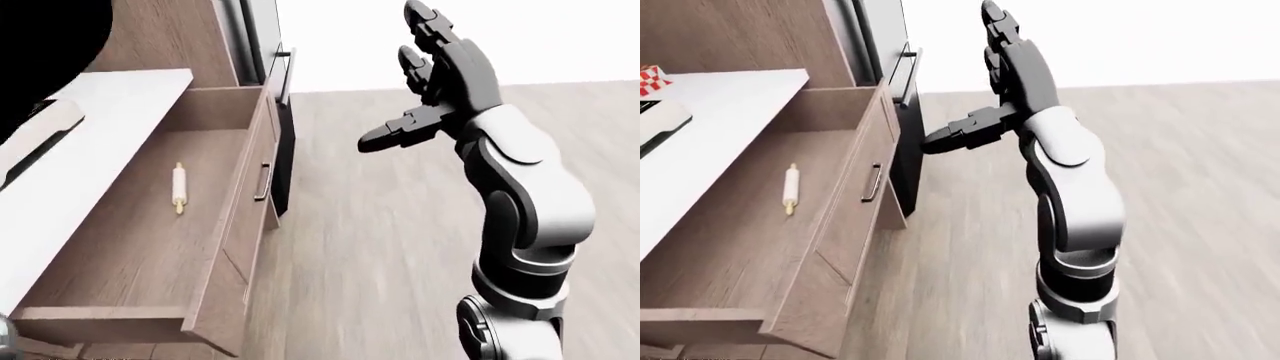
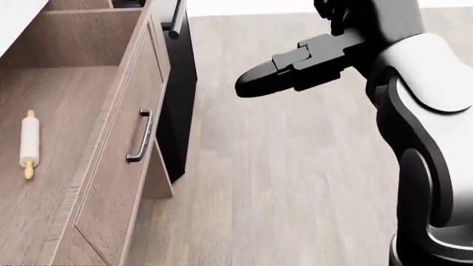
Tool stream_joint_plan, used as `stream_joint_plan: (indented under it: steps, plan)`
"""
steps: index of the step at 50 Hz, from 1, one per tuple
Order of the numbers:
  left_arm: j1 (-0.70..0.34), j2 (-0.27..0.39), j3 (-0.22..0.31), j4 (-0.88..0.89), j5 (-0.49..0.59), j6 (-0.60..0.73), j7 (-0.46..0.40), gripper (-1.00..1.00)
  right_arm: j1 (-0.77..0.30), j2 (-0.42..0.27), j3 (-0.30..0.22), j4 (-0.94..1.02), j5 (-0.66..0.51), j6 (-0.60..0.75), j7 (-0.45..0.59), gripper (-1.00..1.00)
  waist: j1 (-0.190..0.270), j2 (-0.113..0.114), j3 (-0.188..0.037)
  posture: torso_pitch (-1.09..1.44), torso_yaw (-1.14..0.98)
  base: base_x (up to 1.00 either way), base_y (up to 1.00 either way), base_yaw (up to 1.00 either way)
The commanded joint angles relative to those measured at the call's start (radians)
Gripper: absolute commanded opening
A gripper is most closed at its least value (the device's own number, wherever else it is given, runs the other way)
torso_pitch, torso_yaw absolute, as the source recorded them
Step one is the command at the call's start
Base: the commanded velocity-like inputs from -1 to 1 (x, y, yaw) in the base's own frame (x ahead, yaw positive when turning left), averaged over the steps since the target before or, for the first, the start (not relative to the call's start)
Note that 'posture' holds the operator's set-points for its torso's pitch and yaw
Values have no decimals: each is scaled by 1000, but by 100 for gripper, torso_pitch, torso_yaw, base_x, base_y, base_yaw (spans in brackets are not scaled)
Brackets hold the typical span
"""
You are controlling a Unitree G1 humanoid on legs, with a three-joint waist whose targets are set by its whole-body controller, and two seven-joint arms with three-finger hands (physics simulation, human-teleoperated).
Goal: Close the right drawer.
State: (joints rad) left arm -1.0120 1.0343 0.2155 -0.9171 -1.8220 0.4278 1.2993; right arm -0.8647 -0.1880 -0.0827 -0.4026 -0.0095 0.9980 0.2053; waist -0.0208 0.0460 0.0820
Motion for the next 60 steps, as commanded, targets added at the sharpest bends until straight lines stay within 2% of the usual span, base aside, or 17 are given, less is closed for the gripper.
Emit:
stream_joint_plan:
  steps: [1, 6, 9, 13, 17, 24, 31, 35, 41, 48, 53, 56, 60]
  plan:
    - [-83, -29, -10, 37, 31, 33, 33, 100, -34, -11, -10, -37, 7, -16, -10, 100, 0, 1, -24, 0, 0, 0, 0, 0]
    - [-321, -196, -86, 157, 107, 161, 80, 100, -26, -24, -28, -38, 16, -9, -41, 100, 4, -11, -21, 0, 0, 0, 0, 0]
    - [-422, -280, -96, 214, 145, 236, 95, 100, -27, -27, -25, -37, 24, -7, -51, 100, 5, -19, -20, 0, 0, 0, 0, 0]
    - [-486, -369, -98, 259, 205, 293, 97, 100, -26, -37, -23, -37, 24, -5, -63, 100, 4, -25, -17, 0, 0, 0, 0, 0]
    - [-520, -438, -100, 292, 267, 321, 87, 100, -28, -47, -46, -54, 30, 9, -86, 100, 6, -29, -16, 0, 0, 0, 0, 0]
    - [-486, -546, -97, 318, 422, 302, -2, 100, -22, -61, -53, -59, 48, 7, -112, 100, 10, -38, -17, 0, 0, 0, 0, 0]
    - [-391, -631, -100, 301, 527, 257, -40, 100, -20, -81, -78, -92, 72, 30, -138, 100, 13, -42, -23, 0, 0, 0, 0, 0]
    - [-338, -687, -119, 278, 585, 249, -54, 100, -17, -100, -95, -114, 83, 48, -161, 100, 16, -45, -25, 0, 0, 0, 0, 0]
    - [-334, -750, -133, 273, 626, 265, -47, 100, -11, -158, -166, -207, 115, 129, -210, 100, 20, -54, -28, 0, 0, 0, 0, 0]
    - [-313, -903, -197, 249, 713, 261, -19, 100, 32, -198, -223, -280, 169, 196, -263, 100, 26, -65, -26, 0, 0, 0, 0, 0]
    - [-261, -983, -222, 227, 771, 269, -36, 100, 43, -211, -219, -273, 198, 194, -293, 100, 25, -69, -29, 0, 0, 0, 0, 0]
    - [-214, -1026, -242, 215, 804, 276, -57, 100, 47, -214, -215, -264, 213, 183, -306, 100, 26, -70, -30, 0, 0, 0, 0, 0]
    - [-108, -1058, -260, 189, 881, 283, -139, 100, 47, -223, -219, -266, 232, 186, -318, 100, 27, -71, -33, 0, 0, 0, 0, 0]
